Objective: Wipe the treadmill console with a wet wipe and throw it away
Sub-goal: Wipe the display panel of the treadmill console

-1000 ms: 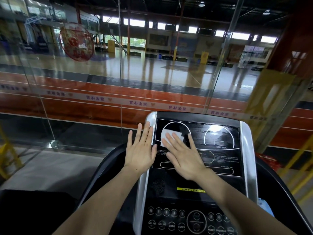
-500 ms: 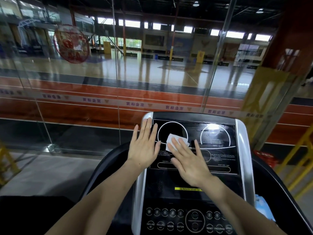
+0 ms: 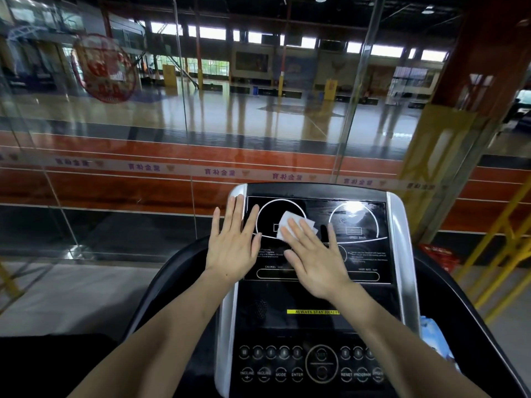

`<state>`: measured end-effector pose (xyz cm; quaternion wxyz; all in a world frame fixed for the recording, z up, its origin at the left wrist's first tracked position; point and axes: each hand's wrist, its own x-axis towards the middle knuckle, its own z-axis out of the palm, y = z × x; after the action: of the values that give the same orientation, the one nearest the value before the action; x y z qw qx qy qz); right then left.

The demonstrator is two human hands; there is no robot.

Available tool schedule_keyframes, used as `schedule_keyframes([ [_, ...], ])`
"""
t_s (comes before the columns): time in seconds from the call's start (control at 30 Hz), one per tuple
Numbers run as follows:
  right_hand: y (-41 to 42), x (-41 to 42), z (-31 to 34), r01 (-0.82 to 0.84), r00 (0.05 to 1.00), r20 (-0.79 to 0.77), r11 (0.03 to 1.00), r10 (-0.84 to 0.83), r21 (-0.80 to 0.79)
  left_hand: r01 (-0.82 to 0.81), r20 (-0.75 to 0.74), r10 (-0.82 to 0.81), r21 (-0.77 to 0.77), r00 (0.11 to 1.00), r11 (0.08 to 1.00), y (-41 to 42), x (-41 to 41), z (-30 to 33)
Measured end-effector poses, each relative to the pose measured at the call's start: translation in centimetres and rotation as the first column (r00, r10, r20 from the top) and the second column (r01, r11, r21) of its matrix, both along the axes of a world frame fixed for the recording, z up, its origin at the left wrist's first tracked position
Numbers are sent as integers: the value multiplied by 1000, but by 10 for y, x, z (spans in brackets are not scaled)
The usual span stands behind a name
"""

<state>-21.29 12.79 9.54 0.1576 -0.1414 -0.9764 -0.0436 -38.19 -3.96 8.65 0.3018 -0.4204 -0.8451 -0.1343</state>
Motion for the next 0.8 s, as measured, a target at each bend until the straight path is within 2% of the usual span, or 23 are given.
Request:
schedule_keyframes([
  [0.13,32,-3,25,139,989,-45,987,-143,-76,-9,13,9,-15,1000,1000,0,1,2],
  [0.23,20,-13,23,204,973,-80,965,-219,-163,2,24,-2,-12,1000,1000,0,1,3],
  [0.3,0,-25,21,173,978,-87,969,-191,-179,0,34,0,-1,999,1000,1,0,2],
  [0.43,-2,-28,21,82,994,-66,994,-87,-74,-9,33,10,-16,999,1000,1,0,3],
  [0.53,39,1,17,209,966,-132,973,-222,-101,-12,36,14,-50,999,999,0,1,5],
  [0.6,60,20,17,310,924,-174,934,-340,-179,-19,41,22,-71,999,997,1,2,7],
  [0.7,50,12,19,357,886,-190,885,-422,-298,-27,39,30,-84,999,996,4,7,10],
  [0.8,18,-14,23,277,927,-182,925,-328,-259,2,3,-2,-94,1000,996,11,12,15],
])
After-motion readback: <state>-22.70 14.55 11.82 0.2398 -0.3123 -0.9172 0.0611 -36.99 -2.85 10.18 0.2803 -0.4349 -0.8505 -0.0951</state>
